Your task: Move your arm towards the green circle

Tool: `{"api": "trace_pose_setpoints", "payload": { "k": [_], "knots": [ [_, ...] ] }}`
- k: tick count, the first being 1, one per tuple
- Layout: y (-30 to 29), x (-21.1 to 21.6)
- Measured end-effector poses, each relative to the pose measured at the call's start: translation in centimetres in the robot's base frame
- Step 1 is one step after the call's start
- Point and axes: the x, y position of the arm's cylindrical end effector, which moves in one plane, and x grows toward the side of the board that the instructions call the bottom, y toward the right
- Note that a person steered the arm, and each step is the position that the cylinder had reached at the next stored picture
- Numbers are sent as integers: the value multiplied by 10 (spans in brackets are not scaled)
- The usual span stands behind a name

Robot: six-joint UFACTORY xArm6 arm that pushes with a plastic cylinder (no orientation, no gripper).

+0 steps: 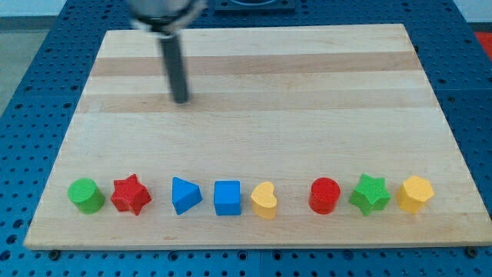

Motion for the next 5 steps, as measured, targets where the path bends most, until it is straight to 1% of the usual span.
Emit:
{"api": "trace_pose_setpoints", "payload": {
  "k": [1,2,4,5],
  "knots": [
    [-81,1],
    [-130,3],
    [-132,10],
    [-131,29]
  ]
}}
